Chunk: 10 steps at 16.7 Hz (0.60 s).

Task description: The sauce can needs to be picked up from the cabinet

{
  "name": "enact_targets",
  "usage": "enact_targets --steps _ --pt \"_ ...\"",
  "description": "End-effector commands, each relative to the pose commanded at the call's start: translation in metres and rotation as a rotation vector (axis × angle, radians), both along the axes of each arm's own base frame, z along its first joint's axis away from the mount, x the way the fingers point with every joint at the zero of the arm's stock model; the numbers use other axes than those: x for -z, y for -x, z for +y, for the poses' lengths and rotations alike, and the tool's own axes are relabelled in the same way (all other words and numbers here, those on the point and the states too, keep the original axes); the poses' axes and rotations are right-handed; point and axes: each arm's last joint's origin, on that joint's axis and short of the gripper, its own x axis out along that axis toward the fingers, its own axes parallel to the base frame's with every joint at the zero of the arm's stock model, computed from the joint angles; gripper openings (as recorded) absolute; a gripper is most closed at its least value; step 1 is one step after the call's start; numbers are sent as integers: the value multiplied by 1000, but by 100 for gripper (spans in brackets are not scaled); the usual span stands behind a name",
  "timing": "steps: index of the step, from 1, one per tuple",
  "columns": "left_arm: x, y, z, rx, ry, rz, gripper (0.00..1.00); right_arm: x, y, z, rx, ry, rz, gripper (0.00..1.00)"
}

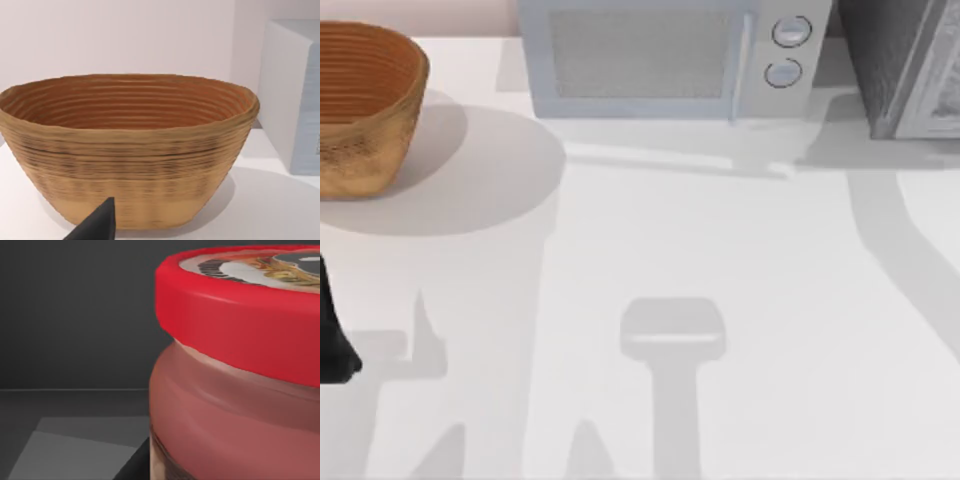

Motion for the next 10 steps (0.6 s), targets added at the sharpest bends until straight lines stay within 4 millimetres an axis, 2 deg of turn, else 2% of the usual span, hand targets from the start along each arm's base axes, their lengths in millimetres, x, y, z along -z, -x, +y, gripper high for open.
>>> enact_targets --steps 6,10 --pt "0 0 0 0 0 0 100 4 6 -7 3 -9 -15 0" --pt "0 0 0 0 0 0 100 31 21 -23 11 -13 -28 0"
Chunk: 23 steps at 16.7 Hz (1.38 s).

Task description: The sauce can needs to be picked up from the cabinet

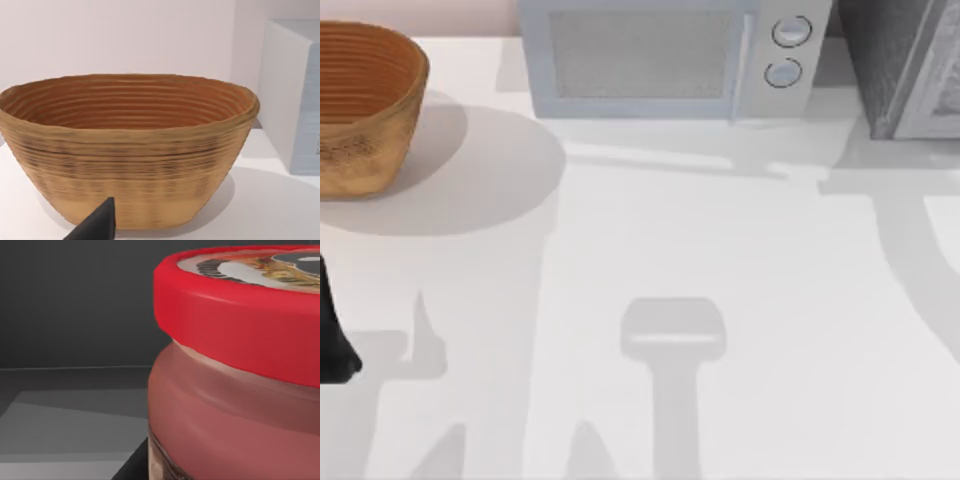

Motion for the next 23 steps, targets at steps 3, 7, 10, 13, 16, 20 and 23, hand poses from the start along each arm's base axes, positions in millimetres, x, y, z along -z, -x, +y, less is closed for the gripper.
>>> enact_targets --steps 3,7,10,13,16,20,23 --pt "0 0 0 0 0 0 100 45 8 -13 7 11 22 0" --pt "0 0 0 0 0 0 100 143 17 -28 10 29 89 0" --pt "0 0 0 0 0 0 100 228 24 -37 5 32 129 0" --pt "0 0 0 0 0 0 100 300 31 -44 -4 25 124 0" --pt "0 0 0 0 0 0 100 349 35 -48 -13 20 79 0" --pt "0 0 0 0 0 0 100 377 35 -51 -18 20 27 0" --pt "0 0 0 0 0 0 100 378 35 -51 -19 20 25 0"
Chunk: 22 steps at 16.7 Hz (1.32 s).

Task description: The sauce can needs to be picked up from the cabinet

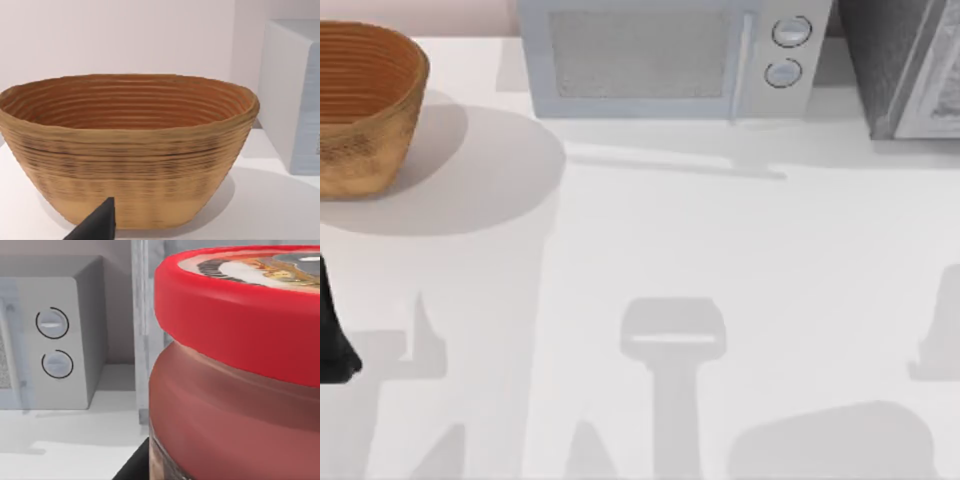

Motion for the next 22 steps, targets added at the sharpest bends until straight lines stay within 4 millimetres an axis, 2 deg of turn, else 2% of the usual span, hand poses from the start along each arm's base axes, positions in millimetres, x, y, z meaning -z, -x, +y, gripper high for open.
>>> enact_targets --steps 6,10,17,22 --pt "0 0 0 0 0 0 100 -3 -3 2 -28 -1 5 0" --pt "0 0 0 0 0 0 100 -11 -16 10 -112 2 10 0" --pt "0 0 0 0 0 0 100 -18 -62 41 -342 8 15 0" --pt "0 0 0 0 0 0 100 1 -100 76 -518 9 11 0"
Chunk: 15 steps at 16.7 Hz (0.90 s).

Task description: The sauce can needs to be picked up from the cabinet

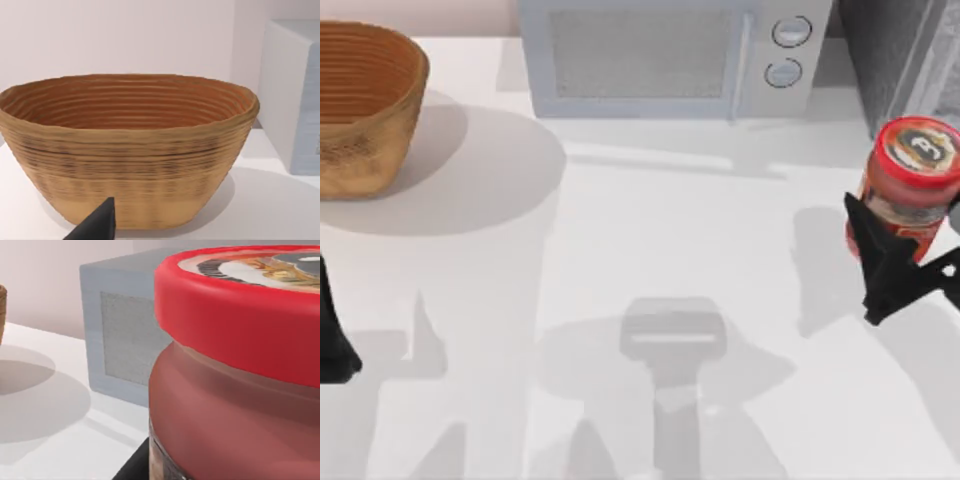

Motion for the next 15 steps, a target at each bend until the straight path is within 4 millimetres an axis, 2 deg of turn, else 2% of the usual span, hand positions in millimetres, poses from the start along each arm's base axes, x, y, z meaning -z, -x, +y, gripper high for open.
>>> enact_targets --steps 4,9,12,15 --pt "0 0 0 0 0 0 100 29 -19 27 -120 -4 -4 0" --pt "0 0 0 0 0 0 100 65 -26 50 -220 -11 -8 0" --pt "0 0 0 0 0 0 100 74 -26 55 -244 -13 -9 0" --pt "0 0 0 0 0 0 100 75 -26 55 -245 -13 -9 0"
